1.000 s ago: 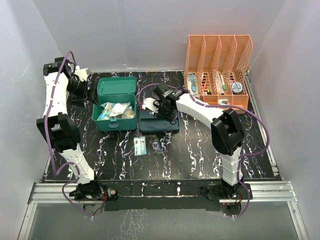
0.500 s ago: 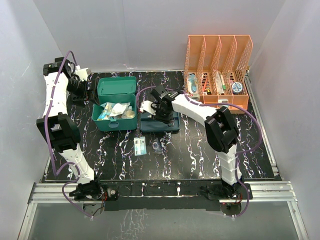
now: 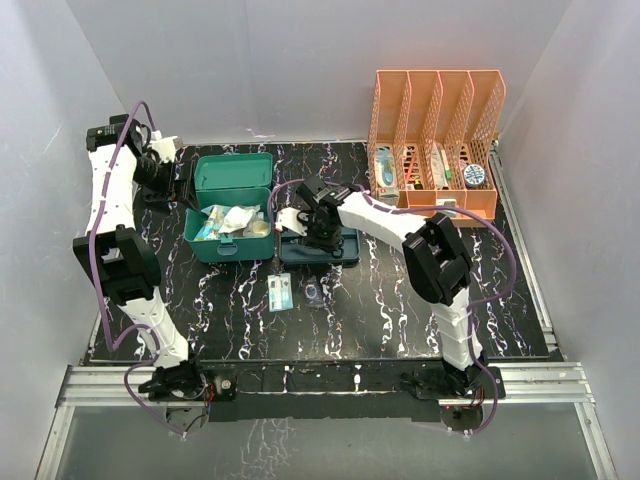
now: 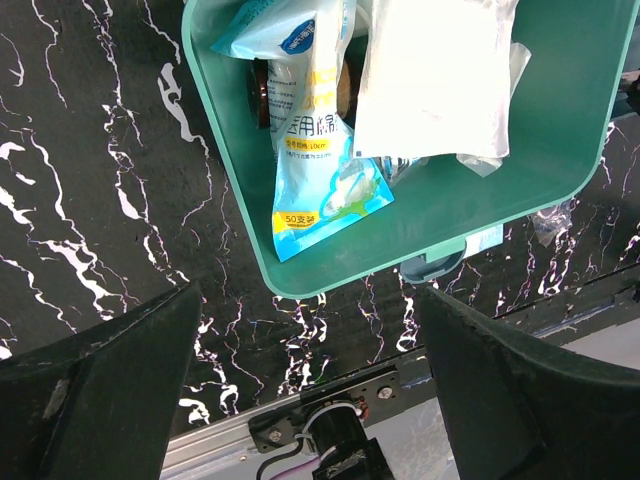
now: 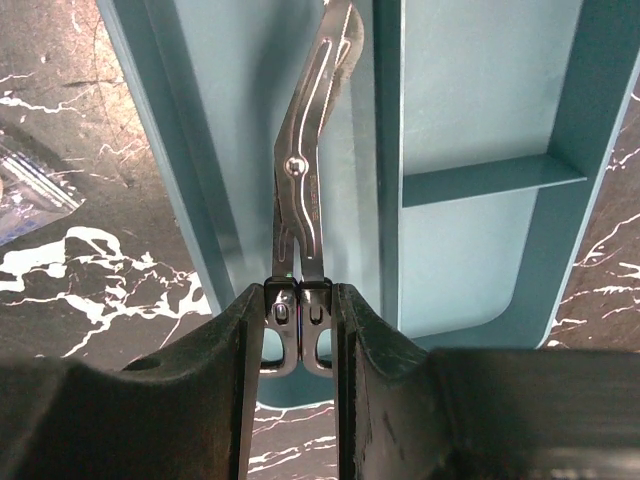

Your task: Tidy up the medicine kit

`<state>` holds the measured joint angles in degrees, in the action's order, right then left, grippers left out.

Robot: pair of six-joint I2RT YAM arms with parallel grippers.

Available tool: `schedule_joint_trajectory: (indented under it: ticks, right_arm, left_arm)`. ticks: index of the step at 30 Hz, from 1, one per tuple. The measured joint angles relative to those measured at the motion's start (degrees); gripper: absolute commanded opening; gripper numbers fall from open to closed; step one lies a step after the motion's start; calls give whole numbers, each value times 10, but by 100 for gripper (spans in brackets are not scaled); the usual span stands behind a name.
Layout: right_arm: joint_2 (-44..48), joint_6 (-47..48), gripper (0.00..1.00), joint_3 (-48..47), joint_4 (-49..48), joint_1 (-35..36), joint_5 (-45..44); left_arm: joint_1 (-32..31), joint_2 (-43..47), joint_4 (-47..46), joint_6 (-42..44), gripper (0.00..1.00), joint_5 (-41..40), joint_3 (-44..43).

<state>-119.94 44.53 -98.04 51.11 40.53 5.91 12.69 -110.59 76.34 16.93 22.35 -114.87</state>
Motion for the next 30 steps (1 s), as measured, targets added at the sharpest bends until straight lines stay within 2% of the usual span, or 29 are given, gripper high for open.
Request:
schedule_joint_trajectory:
  ticks: [10,14,21,24,30]
  right_arm:
    - [-41,6,0,3,-11,3,1]
    - [-41,6,14,3,-13,3,1]
    - [-40,-5,29,2,-24,3,-1]
    - [-32,-15,41,2,-33,3,-3]
    - [28,-31,45,2,-55,3,-12]
  left_arm:
    - [0,0,0,5,88,0,16]
    - [0,0,-1,5,88,0,24]
    - [0,0,-1,7,88,2,24]
    - [0,1,-3,7,88,2,28]
    - [0,2,-7,7,88,2,36]
